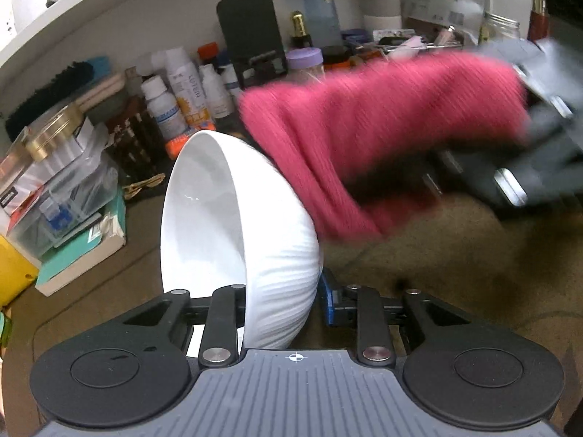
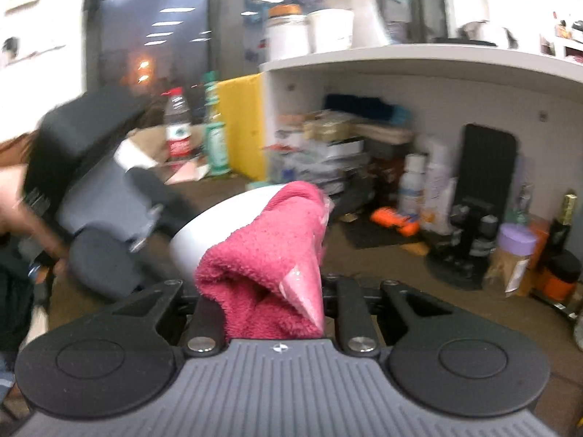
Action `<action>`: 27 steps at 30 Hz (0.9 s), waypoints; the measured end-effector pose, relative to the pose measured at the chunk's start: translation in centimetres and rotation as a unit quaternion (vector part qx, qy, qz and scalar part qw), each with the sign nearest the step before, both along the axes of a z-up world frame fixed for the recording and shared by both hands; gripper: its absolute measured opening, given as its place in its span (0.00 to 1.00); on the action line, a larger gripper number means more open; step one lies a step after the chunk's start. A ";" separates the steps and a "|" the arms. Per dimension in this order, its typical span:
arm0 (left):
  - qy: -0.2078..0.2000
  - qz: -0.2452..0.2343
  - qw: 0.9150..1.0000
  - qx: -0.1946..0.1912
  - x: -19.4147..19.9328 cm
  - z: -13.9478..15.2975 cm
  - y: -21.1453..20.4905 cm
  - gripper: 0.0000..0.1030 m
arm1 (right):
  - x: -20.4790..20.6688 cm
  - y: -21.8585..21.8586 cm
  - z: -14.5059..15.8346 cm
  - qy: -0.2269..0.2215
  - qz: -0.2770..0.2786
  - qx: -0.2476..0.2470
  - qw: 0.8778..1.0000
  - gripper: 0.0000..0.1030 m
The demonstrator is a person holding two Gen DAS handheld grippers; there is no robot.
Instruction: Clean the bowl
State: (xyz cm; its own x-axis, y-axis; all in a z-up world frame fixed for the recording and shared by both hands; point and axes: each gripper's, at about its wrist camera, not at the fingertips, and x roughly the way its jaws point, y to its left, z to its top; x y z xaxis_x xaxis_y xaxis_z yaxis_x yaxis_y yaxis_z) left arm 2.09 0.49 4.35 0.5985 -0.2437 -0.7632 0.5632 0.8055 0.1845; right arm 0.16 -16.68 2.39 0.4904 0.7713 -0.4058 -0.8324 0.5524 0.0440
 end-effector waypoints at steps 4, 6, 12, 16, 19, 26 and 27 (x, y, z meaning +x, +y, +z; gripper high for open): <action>-0.002 -0.016 0.999 0.037 -0.7 -0.7 -0.6 0.34 | -2.9 0.5 -1.4 -0.035 0.030 -0.022 0.999 0.18; 0.004 -0.011 1.000 0.024 -1.1 -0.5 -0.3 0.35 | -3.3 0.4 -1.3 -0.036 0.041 -0.026 0.998 0.18; -0.002 -0.002 1.000 0.020 -0.9 -0.6 0.4 0.35 | -3.6 0.4 -0.4 -0.044 0.041 -0.010 0.998 0.19; -0.014 -0.002 1.000 0.015 -0.7 0.0 0.5 0.36 | -1.5 -0.2 0.5 -0.038 -0.011 0.015 0.999 0.20; -0.018 0.005 1.000 0.006 -0.1 0.1 0.7 0.34 | 1.0 -0.9 0.5 -0.034 -0.053 0.016 0.998 0.21; -0.006 -0.002 1.000 -0.014 1.5 -0.2 0.5 0.19 | 3.2 -3.1 -0.1 -0.022 -0.093 0.026 0.995 0.22; 0.008 -0.011 0.999 -0.038 1.4 0.2 0.5 0.18 | 3.2 -3.3 -0.1 -0.022 -0.090 0.027 0.995 0.22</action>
